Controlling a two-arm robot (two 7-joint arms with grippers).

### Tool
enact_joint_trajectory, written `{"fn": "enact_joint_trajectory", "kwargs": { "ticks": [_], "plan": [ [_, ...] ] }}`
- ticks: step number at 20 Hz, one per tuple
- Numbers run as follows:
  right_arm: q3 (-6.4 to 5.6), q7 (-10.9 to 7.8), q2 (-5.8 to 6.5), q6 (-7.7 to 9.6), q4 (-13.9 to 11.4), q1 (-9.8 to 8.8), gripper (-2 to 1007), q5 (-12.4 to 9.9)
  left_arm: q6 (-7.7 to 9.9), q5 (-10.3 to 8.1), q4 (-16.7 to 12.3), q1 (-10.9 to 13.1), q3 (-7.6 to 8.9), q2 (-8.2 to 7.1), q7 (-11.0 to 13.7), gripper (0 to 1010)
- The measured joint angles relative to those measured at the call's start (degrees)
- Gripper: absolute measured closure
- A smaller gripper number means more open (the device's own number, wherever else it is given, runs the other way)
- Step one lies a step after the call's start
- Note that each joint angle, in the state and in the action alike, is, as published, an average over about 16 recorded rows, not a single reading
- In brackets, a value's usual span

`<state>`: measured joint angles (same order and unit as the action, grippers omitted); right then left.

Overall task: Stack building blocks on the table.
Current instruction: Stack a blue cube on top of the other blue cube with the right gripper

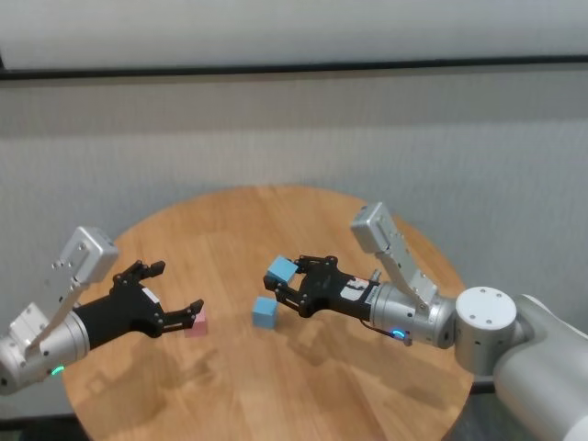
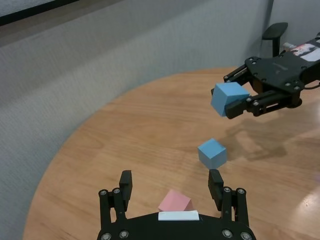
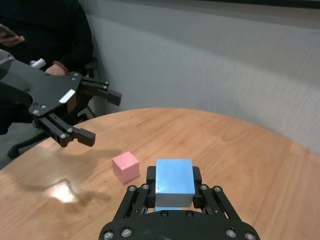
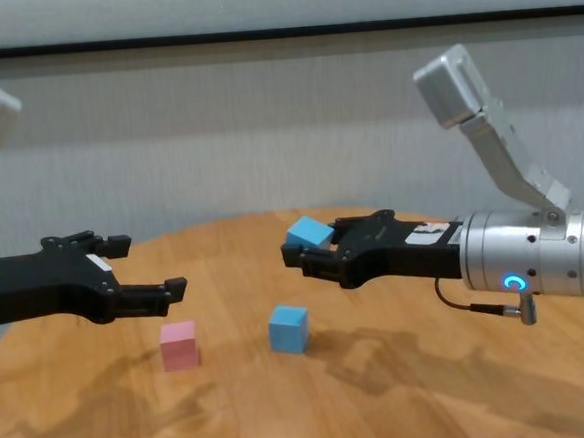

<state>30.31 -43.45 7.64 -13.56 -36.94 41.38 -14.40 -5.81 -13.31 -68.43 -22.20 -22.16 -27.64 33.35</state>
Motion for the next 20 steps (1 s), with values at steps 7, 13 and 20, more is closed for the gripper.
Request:
{"fn": "enact_joint_trajectory", "kwargs": {
  "ticks": [7,13,20],
  "plan": [
    [0.73,0.09,-1.56,-1.63,4.3,1.89,635,1.3,0.0,0.0,0.0,0.0,0.0,0.0,0.0,10],
    [0.81,0.55,-2.47,-2.14,6.1,2.61,635,2.5,0.0,0.0,0.0,0.0,0.0,0.0,0.0,10],
    [0.63,0.86,-3.4,-1.88,7.7,3.18,635,3.5,0.0,0.0,0.0,0.0,0.0,0.0,0.0,10]
  ]
}}
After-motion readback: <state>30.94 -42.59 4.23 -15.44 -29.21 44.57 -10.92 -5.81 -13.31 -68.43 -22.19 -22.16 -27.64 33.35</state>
